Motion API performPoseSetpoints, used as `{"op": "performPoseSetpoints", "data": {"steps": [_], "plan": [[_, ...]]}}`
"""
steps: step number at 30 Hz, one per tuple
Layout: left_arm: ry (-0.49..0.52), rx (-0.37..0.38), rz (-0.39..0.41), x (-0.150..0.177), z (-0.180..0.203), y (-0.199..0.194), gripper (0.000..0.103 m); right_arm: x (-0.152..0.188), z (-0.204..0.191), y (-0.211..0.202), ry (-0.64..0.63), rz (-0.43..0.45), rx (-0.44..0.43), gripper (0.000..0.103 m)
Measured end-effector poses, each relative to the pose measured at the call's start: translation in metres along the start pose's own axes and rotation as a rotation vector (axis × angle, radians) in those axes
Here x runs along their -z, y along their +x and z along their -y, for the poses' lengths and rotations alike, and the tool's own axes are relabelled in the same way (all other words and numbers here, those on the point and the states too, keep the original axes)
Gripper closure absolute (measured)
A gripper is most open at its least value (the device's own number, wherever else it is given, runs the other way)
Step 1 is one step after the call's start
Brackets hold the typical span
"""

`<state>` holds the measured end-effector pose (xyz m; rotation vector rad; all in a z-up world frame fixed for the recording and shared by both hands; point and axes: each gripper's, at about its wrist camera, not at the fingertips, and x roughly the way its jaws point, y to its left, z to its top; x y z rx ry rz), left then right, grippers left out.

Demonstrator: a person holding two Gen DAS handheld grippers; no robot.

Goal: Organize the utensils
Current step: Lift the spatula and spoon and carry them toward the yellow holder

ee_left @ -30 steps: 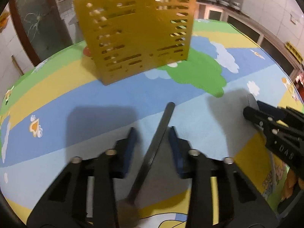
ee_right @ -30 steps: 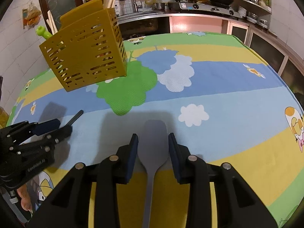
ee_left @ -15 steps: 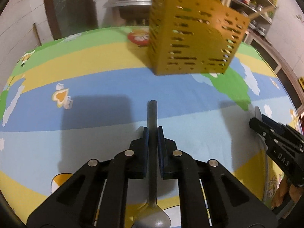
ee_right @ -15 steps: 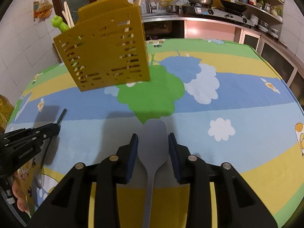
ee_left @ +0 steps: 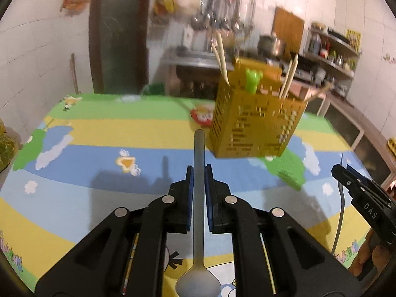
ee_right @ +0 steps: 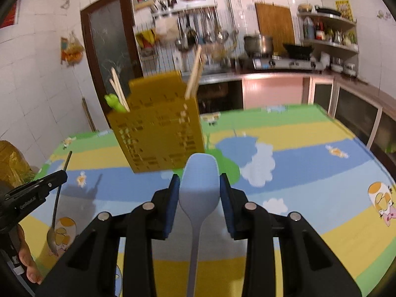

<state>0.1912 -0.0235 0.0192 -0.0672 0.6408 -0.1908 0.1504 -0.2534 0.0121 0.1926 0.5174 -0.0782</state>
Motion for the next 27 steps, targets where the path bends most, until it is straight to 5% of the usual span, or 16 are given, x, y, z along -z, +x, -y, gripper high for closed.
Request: {"op": "performPoseSetpoints", "data": {"steps": [7, 27], "plan": [[-0.029, 0.005, 0.064, 0.006, -0.011, -0.022, 0.094, -0.001, -0.01, -0.018, -0.038, 0.095, -0.019, 0.07], [-0.033, 0.036, 0.053, 0.006, -0.019, -0.021, 0.103, 0.004, -0.012, -0.018, -0.064, 0.089, -0.017, 0.07]]}}
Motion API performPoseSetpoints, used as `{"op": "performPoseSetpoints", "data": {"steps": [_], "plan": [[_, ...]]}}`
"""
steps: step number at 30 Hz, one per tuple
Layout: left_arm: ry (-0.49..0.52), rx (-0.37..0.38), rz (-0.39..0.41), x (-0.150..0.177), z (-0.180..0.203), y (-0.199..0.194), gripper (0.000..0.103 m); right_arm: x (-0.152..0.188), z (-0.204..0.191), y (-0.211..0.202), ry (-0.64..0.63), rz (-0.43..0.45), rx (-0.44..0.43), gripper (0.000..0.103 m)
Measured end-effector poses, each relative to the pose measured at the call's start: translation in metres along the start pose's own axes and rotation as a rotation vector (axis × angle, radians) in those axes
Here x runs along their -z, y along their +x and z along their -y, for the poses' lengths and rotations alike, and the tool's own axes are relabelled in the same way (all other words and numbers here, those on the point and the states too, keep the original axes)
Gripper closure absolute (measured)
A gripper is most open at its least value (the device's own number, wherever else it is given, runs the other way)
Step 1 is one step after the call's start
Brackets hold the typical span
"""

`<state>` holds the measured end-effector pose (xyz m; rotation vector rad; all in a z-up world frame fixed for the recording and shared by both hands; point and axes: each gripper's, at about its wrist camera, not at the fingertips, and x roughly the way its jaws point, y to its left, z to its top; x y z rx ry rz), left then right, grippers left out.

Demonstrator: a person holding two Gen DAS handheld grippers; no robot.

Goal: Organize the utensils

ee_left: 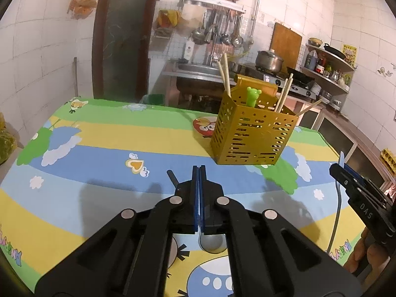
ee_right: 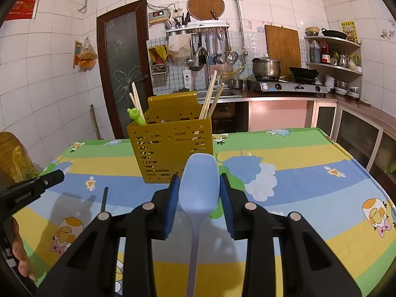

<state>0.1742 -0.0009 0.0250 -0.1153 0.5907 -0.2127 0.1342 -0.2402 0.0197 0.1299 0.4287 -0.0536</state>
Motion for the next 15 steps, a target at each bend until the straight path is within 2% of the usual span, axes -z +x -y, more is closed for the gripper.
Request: {"op": "performPoseSetpoints", "data": {"steps": [3, 5, 6, 7, 9, 12, 15], "plan": [[-0.022, -0.007, -0.064, -0.007, -0.008, 0.015, 0.103, -0.001, 0.003, 0.01, 0.009, -0.033, 0.002, 0.07], [-0.044, -0.02, -0.113, -0.009, -0.013, 0.027, 0.098, -0.001, 0.007, 0.022, 0.024, -0.075, 0.003, 0.07], [-0.056, -0.035, -0.146, -0.01, -0.016, 0.035, 0.085, -0.001, 0.008, 0.026, 0.03, -0.09, 0.003, 0.07], [-0.067, -0.045, -0.178, -0.011, -0.018, 0.044, 0.065, -0.001, 0.009, 0.031, 0.036, -0.106, 0.004, 0.07], [-0.089, -0.061, -0.206, -0.011, -0.023, 0.058, 0.051, 0.0, 0.012, 0.045, 0.043, -0.151, 0.007, 0.07], [-0.096, -0.085, -0.27, -0.013, -0.023, 0.084, 0.051, 0.002, 0.012, 0.06, 0.039, -0.191, 0.011, 0.07], [-0.097, -0.141, -0.33, -0.013, -0.022, 0.111, 0.051, 0.005, 0.012, 0.071, 0.026, -0.213, 0.013, 0.07]]}}
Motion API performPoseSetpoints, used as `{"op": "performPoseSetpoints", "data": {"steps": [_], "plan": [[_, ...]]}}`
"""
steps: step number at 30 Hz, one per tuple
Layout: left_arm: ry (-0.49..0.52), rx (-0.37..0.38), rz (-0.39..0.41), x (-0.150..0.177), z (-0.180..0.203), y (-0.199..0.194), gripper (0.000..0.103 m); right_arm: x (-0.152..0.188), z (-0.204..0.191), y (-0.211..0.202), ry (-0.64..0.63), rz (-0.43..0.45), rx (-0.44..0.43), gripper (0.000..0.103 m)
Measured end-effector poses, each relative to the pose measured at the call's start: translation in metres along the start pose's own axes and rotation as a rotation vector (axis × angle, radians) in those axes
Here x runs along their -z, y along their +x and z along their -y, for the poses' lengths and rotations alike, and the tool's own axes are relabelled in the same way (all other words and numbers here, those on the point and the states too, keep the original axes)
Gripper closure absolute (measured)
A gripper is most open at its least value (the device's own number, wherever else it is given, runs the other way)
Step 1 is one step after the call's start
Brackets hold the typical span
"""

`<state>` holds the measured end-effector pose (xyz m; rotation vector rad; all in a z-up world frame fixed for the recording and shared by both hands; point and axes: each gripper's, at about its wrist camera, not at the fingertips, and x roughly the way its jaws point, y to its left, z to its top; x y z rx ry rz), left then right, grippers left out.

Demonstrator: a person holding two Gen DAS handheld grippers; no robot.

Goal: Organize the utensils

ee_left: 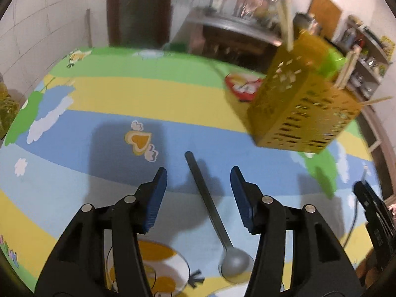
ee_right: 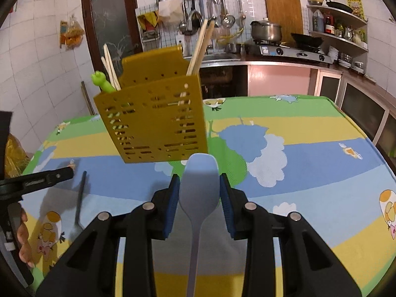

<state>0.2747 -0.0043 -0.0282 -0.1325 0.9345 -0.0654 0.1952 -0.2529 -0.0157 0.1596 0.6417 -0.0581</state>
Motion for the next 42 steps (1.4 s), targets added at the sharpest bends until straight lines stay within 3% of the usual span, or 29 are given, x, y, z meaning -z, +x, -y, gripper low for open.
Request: {"op": "performPoseSetpoints", "data": {"steps": [3, 5, 10, 16, 25, 31, 42], "plan": [[0.009, -0.051, -0.046, -0.003, 0.004, 0.021, 0.053, 0.0, -0.001, 0.007, -0.006, -0.011, -0.003, 0.07], [0.019, -0.058, -0.09, -0.004, 0.007, 0.034, 0.07, -0.001, 0.0, 0.01, -0.008, -0.014, -0.003, 0.07], [0.044, -0.073, -0.098, -0.007, 0.015, 0.039, 0.091, -0.004, 0.002, 0.012, -0.003, -0.004, -0.009, 0.07], [0.016, -0.035, -0.071, -0.005, 0.011, 0.03, 0.095, -0.005, 0.003, 0.007, 0.0, 0.018, -0.008, 0.07], [0.075, 0.021, 0.198, 0.014, 0.02, -0.05, 0.095, -0.007, 0.002, -0.02, 0.016, 0.124, -0.023, 0.07], [0.109, 0.041, 0.322, 0.034, 0.025, -0.084, 0.095, -0.005, -0.005, -0.04, -0.016, 0.193, -0.023, 0.07], [0.124, 0.089, 0.404, 0.042, 0.027, -0.114, 0.095, -0.004, -0.009, -0.066, -0.061, 0.297, -0.011, 0.07]]}}
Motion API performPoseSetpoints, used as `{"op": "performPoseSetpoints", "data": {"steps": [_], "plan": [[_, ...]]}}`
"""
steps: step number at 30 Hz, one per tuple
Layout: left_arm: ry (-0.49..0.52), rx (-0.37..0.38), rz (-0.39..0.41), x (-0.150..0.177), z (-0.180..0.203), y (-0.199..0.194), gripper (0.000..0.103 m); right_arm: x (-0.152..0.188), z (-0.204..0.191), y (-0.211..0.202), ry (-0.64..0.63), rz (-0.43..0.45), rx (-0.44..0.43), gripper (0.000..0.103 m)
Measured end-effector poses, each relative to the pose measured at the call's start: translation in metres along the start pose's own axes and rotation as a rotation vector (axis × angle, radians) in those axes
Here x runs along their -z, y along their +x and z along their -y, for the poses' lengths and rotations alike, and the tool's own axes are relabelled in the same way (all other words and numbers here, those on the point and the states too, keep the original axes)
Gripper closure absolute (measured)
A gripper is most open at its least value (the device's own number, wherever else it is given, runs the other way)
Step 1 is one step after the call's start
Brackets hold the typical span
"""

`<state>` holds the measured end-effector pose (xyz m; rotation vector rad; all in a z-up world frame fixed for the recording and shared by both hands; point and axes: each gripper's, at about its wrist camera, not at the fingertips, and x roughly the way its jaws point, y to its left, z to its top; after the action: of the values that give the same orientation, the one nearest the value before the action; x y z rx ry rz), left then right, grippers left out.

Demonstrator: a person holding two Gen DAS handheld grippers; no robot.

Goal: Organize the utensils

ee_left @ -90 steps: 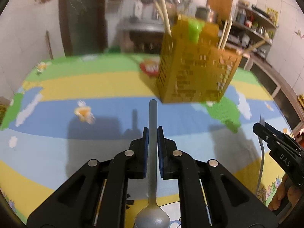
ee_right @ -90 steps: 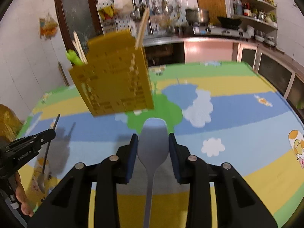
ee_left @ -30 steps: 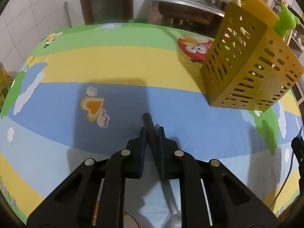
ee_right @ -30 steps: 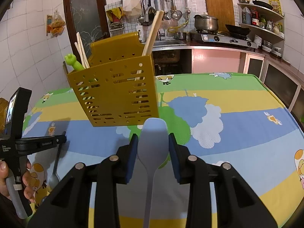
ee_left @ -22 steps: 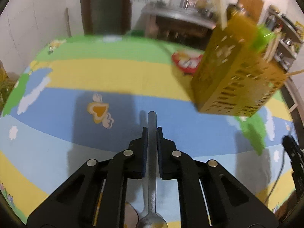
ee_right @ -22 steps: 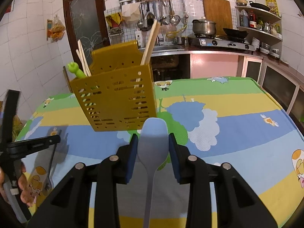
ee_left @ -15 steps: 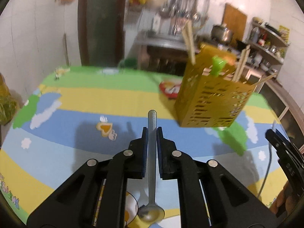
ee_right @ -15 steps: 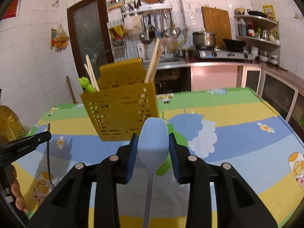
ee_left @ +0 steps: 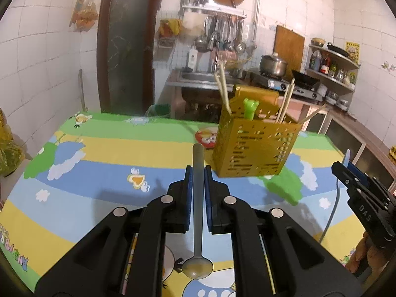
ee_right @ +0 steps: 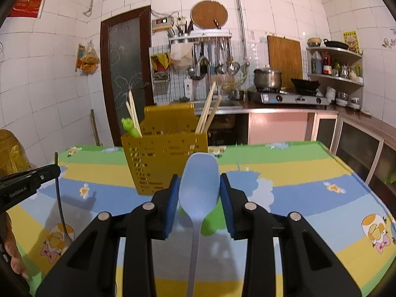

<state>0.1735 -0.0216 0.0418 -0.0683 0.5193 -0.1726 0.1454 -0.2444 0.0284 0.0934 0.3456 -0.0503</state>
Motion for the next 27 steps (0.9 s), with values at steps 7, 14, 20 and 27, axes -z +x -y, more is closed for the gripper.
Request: {"op": "performPoseSetpoints", "data": {"steps": [7, 14, 20, 27], "plan": [[-0.011, 0.07, 0.116, -0.059, 0.02, -0.026, 0.095, -0.054, 0.002, -0.009, 0.021, 0.111, -0.028, 0.07], [-0.02, 0.131, 0.311, -0.151, 0.054, -0.043, 0.095, -0.137, -0.005, 0.013, -0.008, 0.257, 0.0, 0.07], [0.01, 0.141, 0.367, -0.189, 0.074, 0.006, 0.095, -0.161, -0.003, 0.053, 0.004, 0.308, 0.012, 0.07], [0.047, 0.146, 0.314, -0.179, 0.08, 0.09, 0.095, -0.148, -0.002, 0.103, 0.002, 0.328, 0.019, 0.07]]}}
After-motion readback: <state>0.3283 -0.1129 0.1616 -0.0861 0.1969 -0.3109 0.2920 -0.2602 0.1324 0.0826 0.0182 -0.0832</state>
